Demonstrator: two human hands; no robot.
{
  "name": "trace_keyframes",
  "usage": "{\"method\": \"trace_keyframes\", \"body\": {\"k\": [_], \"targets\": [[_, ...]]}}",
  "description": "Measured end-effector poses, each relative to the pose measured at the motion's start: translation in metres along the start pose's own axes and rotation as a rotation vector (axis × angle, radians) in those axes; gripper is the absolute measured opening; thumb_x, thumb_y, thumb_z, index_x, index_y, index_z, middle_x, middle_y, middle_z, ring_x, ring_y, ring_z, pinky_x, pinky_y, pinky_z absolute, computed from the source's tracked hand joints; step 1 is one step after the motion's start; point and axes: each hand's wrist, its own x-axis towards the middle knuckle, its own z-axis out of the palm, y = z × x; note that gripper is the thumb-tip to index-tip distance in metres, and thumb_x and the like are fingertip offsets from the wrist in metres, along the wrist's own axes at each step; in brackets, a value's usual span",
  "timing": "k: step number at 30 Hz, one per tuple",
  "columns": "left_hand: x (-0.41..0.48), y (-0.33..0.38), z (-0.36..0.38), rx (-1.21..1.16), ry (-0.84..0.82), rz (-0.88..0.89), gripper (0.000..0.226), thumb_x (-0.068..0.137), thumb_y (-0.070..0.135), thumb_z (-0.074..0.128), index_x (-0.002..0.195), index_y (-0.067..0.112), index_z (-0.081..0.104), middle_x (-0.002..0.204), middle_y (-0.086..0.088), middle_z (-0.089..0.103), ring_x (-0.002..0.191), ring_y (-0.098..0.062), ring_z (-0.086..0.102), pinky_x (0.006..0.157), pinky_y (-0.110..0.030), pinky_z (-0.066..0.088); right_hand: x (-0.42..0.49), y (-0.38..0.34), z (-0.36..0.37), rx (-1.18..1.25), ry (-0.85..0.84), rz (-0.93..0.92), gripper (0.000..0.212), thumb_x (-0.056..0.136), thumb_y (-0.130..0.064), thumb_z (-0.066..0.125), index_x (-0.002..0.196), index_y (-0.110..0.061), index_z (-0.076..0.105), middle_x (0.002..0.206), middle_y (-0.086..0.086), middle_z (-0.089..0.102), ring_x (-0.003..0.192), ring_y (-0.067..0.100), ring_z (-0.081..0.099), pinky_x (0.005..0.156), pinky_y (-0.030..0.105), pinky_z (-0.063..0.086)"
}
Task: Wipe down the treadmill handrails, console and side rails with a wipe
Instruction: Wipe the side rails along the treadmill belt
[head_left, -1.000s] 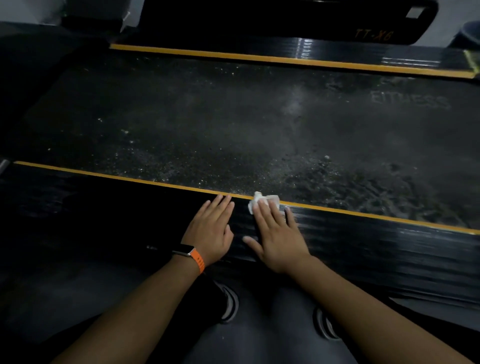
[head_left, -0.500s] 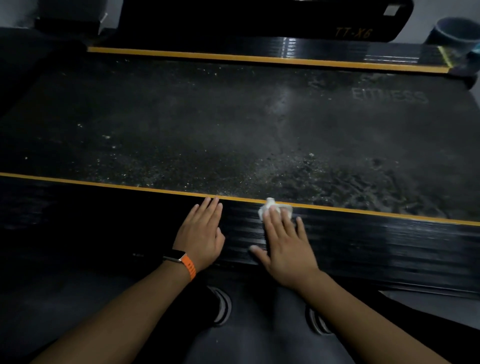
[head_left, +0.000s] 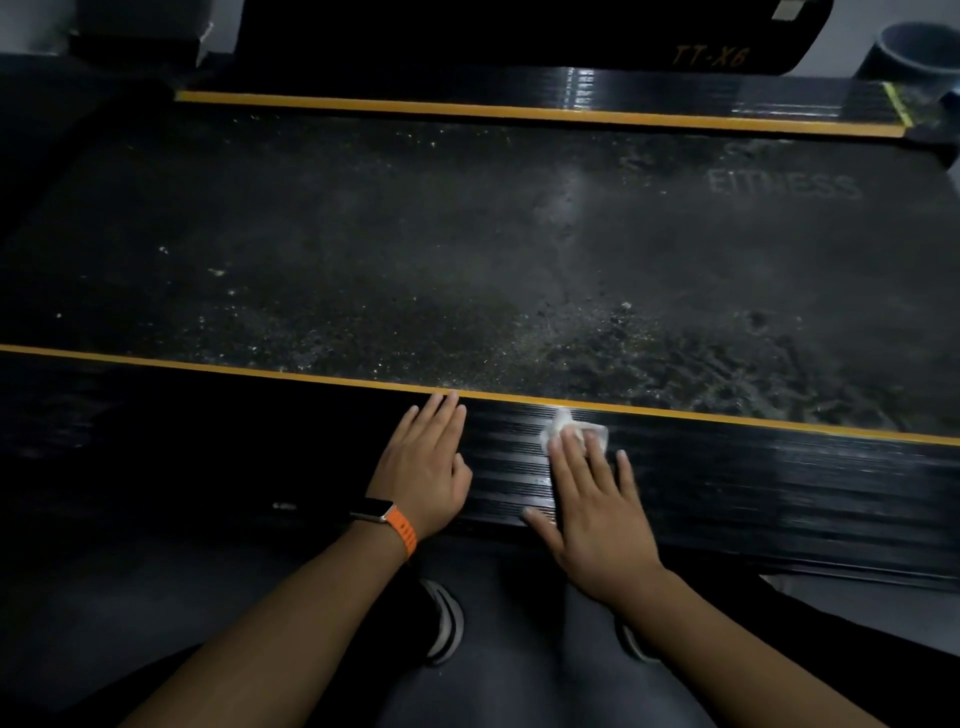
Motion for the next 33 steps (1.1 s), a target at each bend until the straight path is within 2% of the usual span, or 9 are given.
{"method": "trace_keyframes", "body": {"k": [3,8,13,17,23,27,30,33], "targets": [[0.001,0.000,0.000,0.001,0.003,0.002,0.066,0.093,0.032,0.034,0.152,0.004,0.045,0.163,-0.010,0.037,0.154,-0.022,0.027,0.127,-0.044,0.021,0.013,-0.036,0.001,0.007,0.009,-0.146,0.086,0.103,-0.072,0.022,0.162,-0.010,0.035,0.170,0.010,0.027,0.159,0.031,0.016,0.121,0.058,0.014],[0.000,0.000,0.001,-0.009,0.012,-0.005,0.065,0.093,0.030,0.036,0.151,0.005,0.047,0.162,-0.009,0.039,0.154,-0.022,0.028,0.127,-0.043,0.021,0.015,-0.036,0.005,-0.001,-0.016,-0.230,0.085,0.105,-0.071,0.012,0.166,-0.013,0.023,0.173,0.008,0.021,0.161,0.028,0.010,0.123,0.058,0.013],[0.000,0.000,0.000,-0.028,0.011,0.001,0.066,0.094,0.032,0.033,0.153,0.005,0.044,0.164,-0.009,0.036,0.155,-0.022,0.026,0.127,-0.044,0.020,-0.018,0.016,0.007,-0.039,0.041,-0.126,0.083,0.105,-0.070,0.022,0.166,-0.014,0.024,0.174,0.006,0.017,0.160,0.028,0.015,0.126,0.055,0.014],[-0.001,0.000,0.001,-0.036,0.017,-0.005,0.065,0.094,0.031,0.034,0.152,0.005,0.045,0.163,-0.010,0.037,0.154,-0.023,0.027,0.127,-0.045,0.021,-0.024,0.001,0.007,-0.025,0.058,-0.053,0.085,0.103,-0.069,0.029,0.164,-0.010,0.028,0.172,0.011,0.020,0.160,0.031,0.015,0.125,0.054,0.014],[0.000,-0.001,0.003,-0.052,0.039,-0.003,0.065,0.092,0.030,0.037,0.150,0.004,0.049,0.161,-0.011,0.041,0.153,-0.023,0.031,0.125,-0.046,0.025,-0.004,-0.052,0.014,-0.014,0.049,-0.231,0.083,0.104,-0.068,0.030,0.164,-0.012,0.027,0.172,0.009,0.021,0.161,0.030,0.011,0.123,0.055,0.015],[-0.001,-0.001,0.003,-0.056,0.039,-0.001,0.065,0.093,0.031,0.036,0.150,0.003,0.048,0.161,-0.011,0.040,0.153,-0.024,0.029,0.126,-0.046,0.024,-0.021,-0.019,0.014,-0.044,0.027,-0.208,0.081,0.105,-0.066,0.031,0.166,-0.014,0.021,0.174,0.006,0.014,0.161,0.026,0.011,0.123,0.055,0.018],[-0.001,-0.001,0.002,-0.059,0.034,-0.002,0.065,0.094,0.031,0.035,0.152,0.003,0.046,0.162,-0.011,0.038,0.154,-0.024,0.027,0.127,-0.045,0.022,-0.040,0.007,0.015,-0.068,0.052,-0.162,0.079,0.105,-0.063,0.031,0.166,-0.013,0.023,0.174,0.007,0.016,0.160,0.028,0.017,0.124,0.054,0.017],[-0.001,-0.001,0.002,-0.047,0.022,-0.010,0.065,0.094,0.031,0.035,0.152,0.004,0.045,0.163,-0.010,0.036,0.155,-0.023,0.026,0.127,-0.044,0.020,-0.043,0.000,0.015,-0.070,0.069,-0.133,0.081,0.103,-0.063,0.036,0.164,-0.010,0.028,0.172,0.011,0.021,0.159,0.032,0.019,0.123,0.056,0.019]]}}
